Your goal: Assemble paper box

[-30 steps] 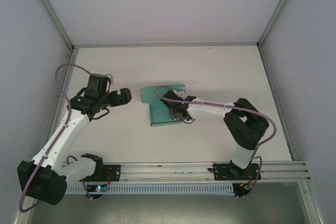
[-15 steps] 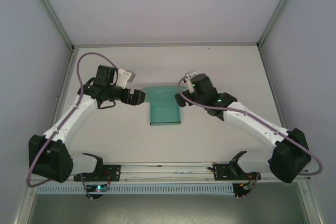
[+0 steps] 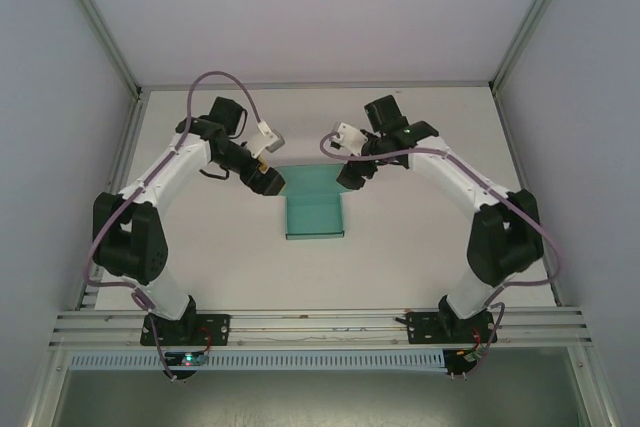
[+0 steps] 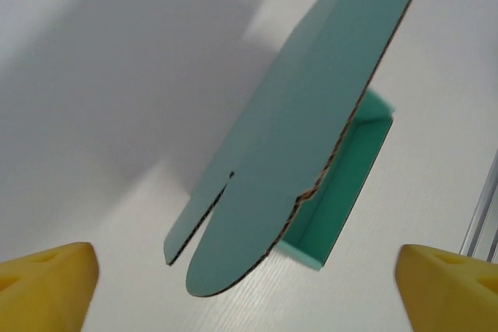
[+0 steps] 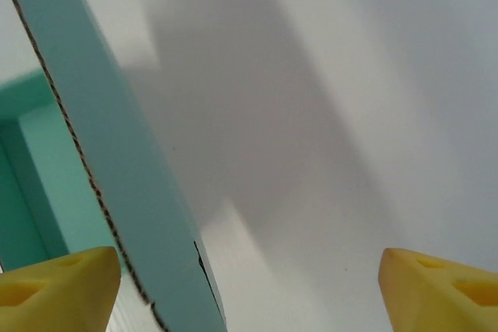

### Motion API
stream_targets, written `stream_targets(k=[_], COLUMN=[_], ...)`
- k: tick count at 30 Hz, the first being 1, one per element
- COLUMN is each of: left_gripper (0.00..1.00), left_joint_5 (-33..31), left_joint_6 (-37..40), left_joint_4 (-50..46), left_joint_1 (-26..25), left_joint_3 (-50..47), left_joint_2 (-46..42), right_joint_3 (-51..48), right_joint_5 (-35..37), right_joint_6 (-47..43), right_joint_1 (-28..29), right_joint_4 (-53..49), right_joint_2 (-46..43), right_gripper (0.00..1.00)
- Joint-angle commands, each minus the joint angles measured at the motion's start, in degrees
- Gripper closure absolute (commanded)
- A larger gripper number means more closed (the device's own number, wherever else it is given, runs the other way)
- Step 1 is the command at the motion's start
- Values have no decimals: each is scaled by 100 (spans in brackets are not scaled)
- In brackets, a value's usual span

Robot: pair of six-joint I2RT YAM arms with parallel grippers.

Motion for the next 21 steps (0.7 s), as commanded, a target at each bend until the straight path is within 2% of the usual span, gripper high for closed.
stream_targets(k=[1,3,7,10,12,14,15,19,21], left_gripper=[17,30,41,54,66,69,74,100,100], left_joint_5=[-608,-693,-759,-848,-1003,-1102,-1151,-1251,-1344], left_joint_6=[264,225,190,258,208,134,111,-80,-224], left_joint_4=[-385,-440,-468,-540,-536,-599,-614,-451,-333], left_joint_1=[-164,-164,-241,-350,-443,-507,-555,-626,-663], left_joint_3=[264,401,569,630,678,743,761,741,729], left_joint_2=[123,260,430,479,512,582,623,606,524], right_joint_3=[349,391,463,510,525,522,504,420,384], right_joint_5=[-241,-141,-201,-100,-95,-112,-121,-207,-223], right_joint_6=[-414,-388,-347,-311,-276,-211,-185,-95,-36], right_joint_1=[-58,-67,-78,-76,-76,-80,-75,-70,-52], right_joint_4=[-826,-825,-883,-932,-958,-945,-932,-881,-895], right_joint_2=[256,347,502,542,551,542,530,510,464], right_gripper=[21,30,52,70,79,81,83,91,94])
